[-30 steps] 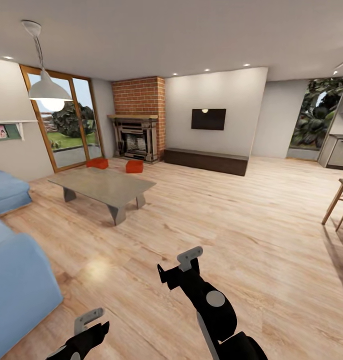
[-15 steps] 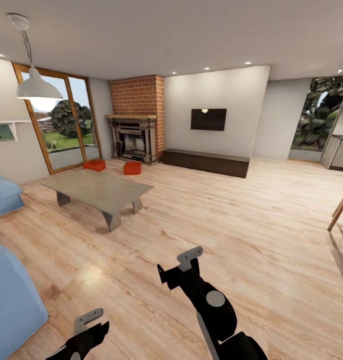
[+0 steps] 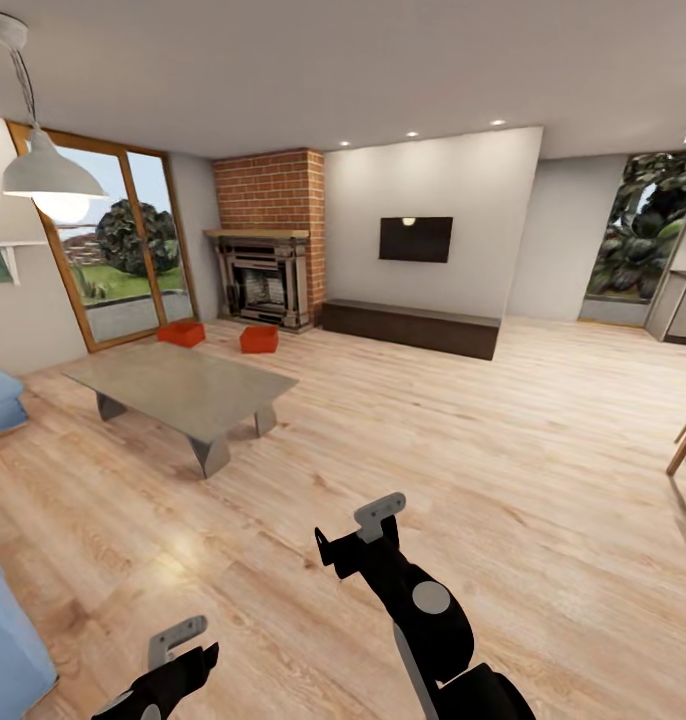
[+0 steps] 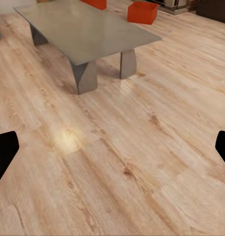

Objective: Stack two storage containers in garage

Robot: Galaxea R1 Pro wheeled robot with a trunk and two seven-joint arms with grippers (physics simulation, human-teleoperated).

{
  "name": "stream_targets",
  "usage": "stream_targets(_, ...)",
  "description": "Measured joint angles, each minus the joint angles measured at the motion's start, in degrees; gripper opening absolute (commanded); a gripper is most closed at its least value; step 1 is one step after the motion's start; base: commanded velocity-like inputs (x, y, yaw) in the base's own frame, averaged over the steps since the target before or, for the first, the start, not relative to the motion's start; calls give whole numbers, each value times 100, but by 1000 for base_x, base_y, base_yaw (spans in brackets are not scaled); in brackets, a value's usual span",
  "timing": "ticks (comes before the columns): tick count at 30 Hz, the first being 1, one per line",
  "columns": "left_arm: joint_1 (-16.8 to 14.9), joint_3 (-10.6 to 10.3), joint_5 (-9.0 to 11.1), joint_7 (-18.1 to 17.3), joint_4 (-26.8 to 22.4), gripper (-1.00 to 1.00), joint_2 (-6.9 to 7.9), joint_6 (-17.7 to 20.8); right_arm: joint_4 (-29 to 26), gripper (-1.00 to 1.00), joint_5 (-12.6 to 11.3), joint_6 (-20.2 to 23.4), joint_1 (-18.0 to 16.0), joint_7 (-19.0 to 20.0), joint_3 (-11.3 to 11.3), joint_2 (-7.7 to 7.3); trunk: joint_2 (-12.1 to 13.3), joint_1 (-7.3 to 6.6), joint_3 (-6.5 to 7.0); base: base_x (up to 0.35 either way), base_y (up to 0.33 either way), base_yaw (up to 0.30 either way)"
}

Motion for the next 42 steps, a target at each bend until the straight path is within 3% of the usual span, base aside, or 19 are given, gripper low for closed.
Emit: stream_targets(42,0,0,0,0,0,100,0,0,3,100,0,26,0,-9,0,0,0,0,0,337,-130,0)
